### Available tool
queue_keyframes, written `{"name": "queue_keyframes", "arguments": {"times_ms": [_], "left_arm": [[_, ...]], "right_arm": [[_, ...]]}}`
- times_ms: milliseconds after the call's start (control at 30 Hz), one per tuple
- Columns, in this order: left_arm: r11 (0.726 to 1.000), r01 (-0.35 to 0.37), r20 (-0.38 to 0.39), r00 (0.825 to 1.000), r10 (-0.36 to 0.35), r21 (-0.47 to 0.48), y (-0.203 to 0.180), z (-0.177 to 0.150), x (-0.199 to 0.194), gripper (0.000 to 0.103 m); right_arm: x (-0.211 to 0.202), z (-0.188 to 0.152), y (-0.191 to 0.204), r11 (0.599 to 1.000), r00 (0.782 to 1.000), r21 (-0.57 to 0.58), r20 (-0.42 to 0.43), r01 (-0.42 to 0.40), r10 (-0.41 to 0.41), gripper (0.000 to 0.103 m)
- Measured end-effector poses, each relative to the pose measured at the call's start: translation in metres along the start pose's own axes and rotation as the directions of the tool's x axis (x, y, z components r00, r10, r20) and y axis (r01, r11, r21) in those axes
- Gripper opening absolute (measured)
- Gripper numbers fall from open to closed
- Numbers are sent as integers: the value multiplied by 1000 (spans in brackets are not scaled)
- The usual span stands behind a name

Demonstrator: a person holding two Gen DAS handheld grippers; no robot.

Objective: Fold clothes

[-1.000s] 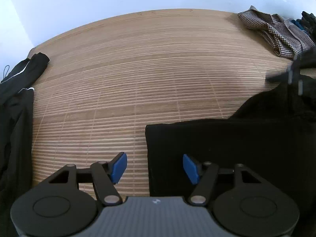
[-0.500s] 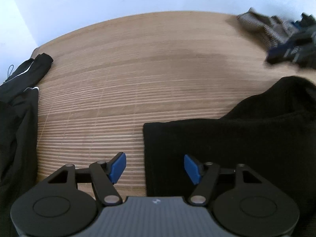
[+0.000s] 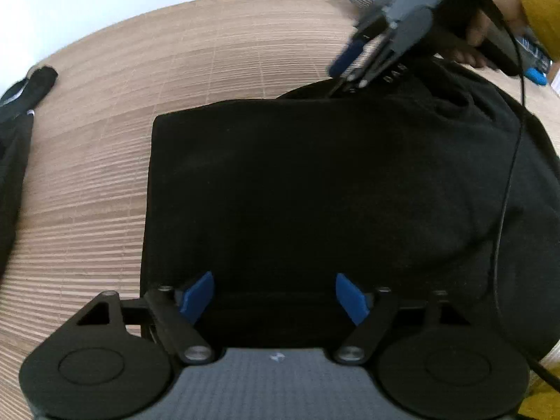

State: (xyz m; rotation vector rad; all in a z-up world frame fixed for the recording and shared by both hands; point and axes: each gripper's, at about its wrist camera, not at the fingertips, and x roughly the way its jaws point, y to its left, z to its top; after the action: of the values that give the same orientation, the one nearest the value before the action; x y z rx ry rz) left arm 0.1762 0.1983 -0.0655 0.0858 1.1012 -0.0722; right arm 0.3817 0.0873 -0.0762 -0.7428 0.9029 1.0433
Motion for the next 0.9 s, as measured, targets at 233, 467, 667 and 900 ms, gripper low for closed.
{"name": "queue_keyframes", "arguments": {"times_ms": [233,467,667,900], "left_arm": [[998,-18,-5,1000,18,-66,5,-1,5,92],[997,-38,3,999,38,-67,8,-3,4,96],[996,-59,9,998,60,-64,7,-4,4,100],[995,-65,16,998,66,-72,8,-8,4,102]], "right_arm": [[15,22,6,996,992,20,-81,-91,92,53],[4,10,56,997,998,-69,-38,47,-50,13],[-11,-1,58,970,970,80,72,228,-234,11],[-26,17,-24,720,735,226,24,656,-678,11]]}}
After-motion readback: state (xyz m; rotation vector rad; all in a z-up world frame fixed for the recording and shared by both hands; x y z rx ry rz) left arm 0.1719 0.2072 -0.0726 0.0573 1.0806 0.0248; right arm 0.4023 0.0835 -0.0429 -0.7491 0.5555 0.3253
